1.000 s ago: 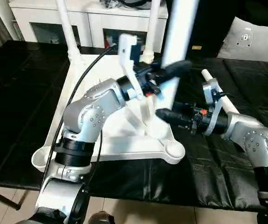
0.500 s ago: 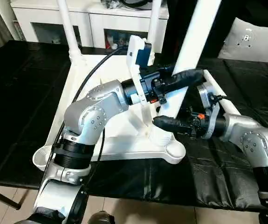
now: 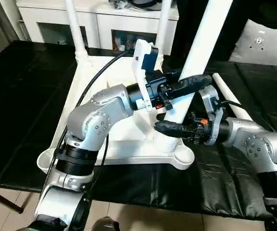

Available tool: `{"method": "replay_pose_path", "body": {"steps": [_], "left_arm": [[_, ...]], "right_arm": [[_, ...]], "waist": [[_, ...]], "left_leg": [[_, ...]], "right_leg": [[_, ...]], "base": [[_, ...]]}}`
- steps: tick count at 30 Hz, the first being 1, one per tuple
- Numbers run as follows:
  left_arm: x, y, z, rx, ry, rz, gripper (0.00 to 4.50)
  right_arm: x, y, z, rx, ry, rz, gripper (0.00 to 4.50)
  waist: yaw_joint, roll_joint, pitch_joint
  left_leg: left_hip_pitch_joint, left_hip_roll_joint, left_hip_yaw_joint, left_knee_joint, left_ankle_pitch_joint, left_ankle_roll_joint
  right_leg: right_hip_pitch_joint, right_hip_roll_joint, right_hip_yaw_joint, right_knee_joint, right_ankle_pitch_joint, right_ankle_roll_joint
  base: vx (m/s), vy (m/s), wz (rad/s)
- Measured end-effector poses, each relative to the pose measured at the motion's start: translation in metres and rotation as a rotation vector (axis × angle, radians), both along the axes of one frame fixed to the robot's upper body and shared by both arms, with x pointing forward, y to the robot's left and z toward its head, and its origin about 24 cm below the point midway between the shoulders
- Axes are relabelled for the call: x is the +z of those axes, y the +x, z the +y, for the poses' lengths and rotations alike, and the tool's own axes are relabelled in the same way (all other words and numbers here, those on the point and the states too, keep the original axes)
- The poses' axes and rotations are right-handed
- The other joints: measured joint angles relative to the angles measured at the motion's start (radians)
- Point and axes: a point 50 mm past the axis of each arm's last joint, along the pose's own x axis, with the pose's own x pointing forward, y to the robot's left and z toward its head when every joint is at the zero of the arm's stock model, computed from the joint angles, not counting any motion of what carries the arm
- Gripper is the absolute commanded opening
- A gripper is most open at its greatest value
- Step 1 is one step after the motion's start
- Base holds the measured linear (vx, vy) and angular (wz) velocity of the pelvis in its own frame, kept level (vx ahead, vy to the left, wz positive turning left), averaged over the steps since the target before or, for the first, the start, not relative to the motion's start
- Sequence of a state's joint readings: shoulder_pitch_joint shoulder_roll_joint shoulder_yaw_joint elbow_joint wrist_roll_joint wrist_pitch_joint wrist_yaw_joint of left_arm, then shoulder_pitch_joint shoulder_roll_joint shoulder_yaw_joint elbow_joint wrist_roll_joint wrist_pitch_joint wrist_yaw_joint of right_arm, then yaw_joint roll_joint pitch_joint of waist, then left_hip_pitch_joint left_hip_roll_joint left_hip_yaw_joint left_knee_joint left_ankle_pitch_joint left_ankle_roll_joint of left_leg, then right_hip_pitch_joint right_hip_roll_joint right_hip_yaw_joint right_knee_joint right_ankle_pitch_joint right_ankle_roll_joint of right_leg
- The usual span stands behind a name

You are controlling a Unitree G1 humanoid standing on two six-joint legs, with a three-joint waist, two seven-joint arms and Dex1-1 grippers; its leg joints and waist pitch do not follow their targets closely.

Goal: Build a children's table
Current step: Pick table leg

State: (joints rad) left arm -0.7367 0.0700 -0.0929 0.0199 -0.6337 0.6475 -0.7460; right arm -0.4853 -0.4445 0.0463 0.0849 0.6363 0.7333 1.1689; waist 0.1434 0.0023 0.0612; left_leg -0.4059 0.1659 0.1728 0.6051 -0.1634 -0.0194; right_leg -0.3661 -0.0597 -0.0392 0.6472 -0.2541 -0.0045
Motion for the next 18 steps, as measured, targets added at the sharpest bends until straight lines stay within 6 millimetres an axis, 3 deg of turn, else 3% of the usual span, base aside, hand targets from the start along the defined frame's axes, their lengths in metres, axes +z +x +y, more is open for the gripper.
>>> {"method": "replay_pose_path", "body": {"steps": [11,13,16,18], "left_arm": [[-0.002,0.001,0.0,0.021,0.003,0.009,1.8],[-0.004,0.002,0.002,0.035,-0.003,0.025,2.5],[-0.005,0.001,0.0,0.031,0.001,0.032,2.53],[-0.005,0.001,-0.001,0.026,0.004,0.04,2.92]], "right_arm": [[-0.001,0.001,0.004,-0.02,0.001,-0.02,1.99],[-0.002,0.002,0.005,-0.029,-0.003,-0.021,1.97],[-0.003,0.003,0.01,-0.051,0.0,-0.017,1.96],[-0.004,0.004,0.012,-0.066,-0.02,-0.036,1.95]], "waist": [[-0.001,-0.001,-0.001],[-0.001,-0.001,-0.001],[-0.001,-0.001,-0.001],[-0.001,-0.001,-0.001]], "left_leg": [[0.0,0.0,0.0,0.001,0.0,0.0],[0.0,0.0,0.0,0.001,0.0,0.0],[0.0,0.0,0.0,0.001,0.0,0.0],[0.0,0.0,0.0,0.001,0.0,0.0]], "right_leg": [[0.0,0.0,0.0,0.0,0.001,0.0],[0.0,0.0,0.0,0.0,0.001,0.0],[0.0,0.0,0.0,0.0,0.001,0.0],[0.0,0.0,0.0,0.0,0.001,0.0]], "base": [[0.0,0.0,0.0],[0.0,0.0,0.0],[0.0,0.0,0.0],[0.0,0.0,0.0]]}}
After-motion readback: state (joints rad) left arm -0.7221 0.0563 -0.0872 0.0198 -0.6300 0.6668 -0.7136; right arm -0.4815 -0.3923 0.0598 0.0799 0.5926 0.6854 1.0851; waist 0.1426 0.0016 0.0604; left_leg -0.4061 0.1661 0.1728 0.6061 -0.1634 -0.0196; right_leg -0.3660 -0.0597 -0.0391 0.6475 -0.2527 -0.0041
